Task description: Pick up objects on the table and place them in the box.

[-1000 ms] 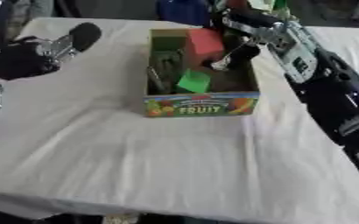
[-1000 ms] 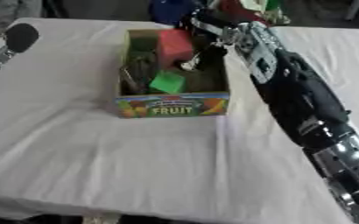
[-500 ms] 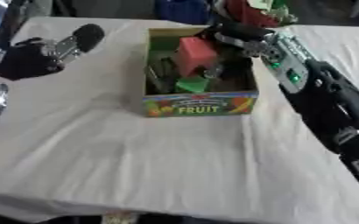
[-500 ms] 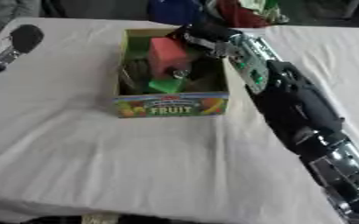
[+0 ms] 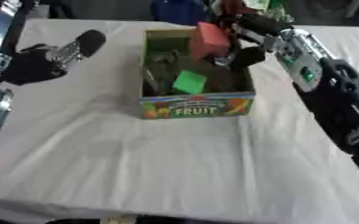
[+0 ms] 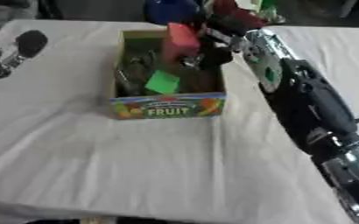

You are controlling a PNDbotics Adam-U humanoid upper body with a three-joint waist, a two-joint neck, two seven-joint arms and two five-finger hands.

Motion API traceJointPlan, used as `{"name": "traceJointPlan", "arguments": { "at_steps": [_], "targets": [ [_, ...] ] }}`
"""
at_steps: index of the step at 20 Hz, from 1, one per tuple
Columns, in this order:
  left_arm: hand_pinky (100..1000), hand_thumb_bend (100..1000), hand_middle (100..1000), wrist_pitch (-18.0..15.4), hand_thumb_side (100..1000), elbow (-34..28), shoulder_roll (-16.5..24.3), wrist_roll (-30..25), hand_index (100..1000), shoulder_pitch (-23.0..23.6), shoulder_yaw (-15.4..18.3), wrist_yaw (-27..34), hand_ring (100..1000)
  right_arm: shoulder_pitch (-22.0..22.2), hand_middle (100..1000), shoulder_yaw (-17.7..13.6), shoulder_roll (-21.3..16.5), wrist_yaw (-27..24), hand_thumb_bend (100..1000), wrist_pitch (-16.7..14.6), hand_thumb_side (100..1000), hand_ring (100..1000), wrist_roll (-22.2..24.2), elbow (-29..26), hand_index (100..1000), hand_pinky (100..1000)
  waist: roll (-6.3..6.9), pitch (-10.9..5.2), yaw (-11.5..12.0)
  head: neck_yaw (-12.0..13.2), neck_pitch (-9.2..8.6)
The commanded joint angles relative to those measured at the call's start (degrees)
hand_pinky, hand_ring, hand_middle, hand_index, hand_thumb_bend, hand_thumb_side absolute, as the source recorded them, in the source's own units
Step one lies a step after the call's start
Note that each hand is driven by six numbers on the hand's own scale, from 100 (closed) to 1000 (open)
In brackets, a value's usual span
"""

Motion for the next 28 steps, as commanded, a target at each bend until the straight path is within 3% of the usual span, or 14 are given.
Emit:
{"name": "traceJointPlan", "arguments": {
  "at_steps": [1, 4, 10, 15, 17, 20, 24, 28],
  "targets": [
    [771, 685, 685, 0.01, 656, -0.3, 1.15, 0.47, 808, -0.31, 0.69, -0.21, 673, -1.15, 934, -1.39, -2.88, 2.96, 437, 3.38, 743, 908, -4.53, -1.59, 978, 822, 0.23, -0.83, -0.34, 0.31, -0.55],
    [771, 678, 684, 0.06, 662, -0.15, 1.42, 0.74, 808, 0.09, 0.86, -0.28, 673, -0.99, 946, -1.65, -4.49, 4.93, 526, 5.24, 775, 941, -7.33, -2.21, 978, 853, 0.22, -0.78, -0.93, 0.55, -0.72],
    [772, 672, 684, 0.1, 666, 0.18, 1.66, 1.27, 809, 0.62, 1.1, -0.32, 673, -0.09, 979, -1.53, -6.67, 8.29, 653, 4.92, 825, 998, -8.9, -2.73, 986, 918, 0.16, -0.65, -1.68, 0.98, -1.06],
    [772, 671, 684, 0.16, 668, 0.5, 1.88, 1.48, 808, 1.1, 1.46, -0.47, 672, 1.39, 965, -1.71, -9.57, 6.46, 601, 3.17, 768, 981, -9.23, -5.94, 996, 901, 0.4, -0.48, -2.64, 1.71, -1.08],
    [772, 672, 684, 0.33, 669, 0.95, 2.11, 2.05, 808, 1.65, 1.91, -0.52, 671, 2.7, 941, -2.28, -11.98, 1.68, 520, 2.69, 743, 960, -9.11, -9.06, 999, 873, 0.37, -0.34, -3.42, 2.31, -1.18],
    [773, 673, 685, 0.69, 671, 2.12, 2.28, 3.61, 809, 2.71, 2.85, -0.39, 669, 6.24, 875, -3.98, -16.7, -9.84, 384, 3.85, 693, 906, -9.45, -15.33, 996, 816, 0.35, -0.08, -4.96, 3.25, -1.31],
    [776, 698, 692, 0.91, 706, 4.06, 2.0, 6.55, 810, 3.95, 3.86, 0.45, 672, 13.5, 814, -7.1, -22.9, -26.3, 248, 6.65, 610, 852, -10.51, -25.95, 988, 751, 0.68, 0.2, -6.99, 4.26, -1.58],
    [780, 732, 700, 0.67, 745, 5.81, 1.54, 9.13, 811, 5.64, 4.57, 1.73, 678, 22.01, 798, -11.01, -25.51, -37.7, 153, 7.58, 550, 831, -12.91, -35.13, 994, 721, 1.09, 0.11, -8.94, 5.02, -1.65]
  ]
}}
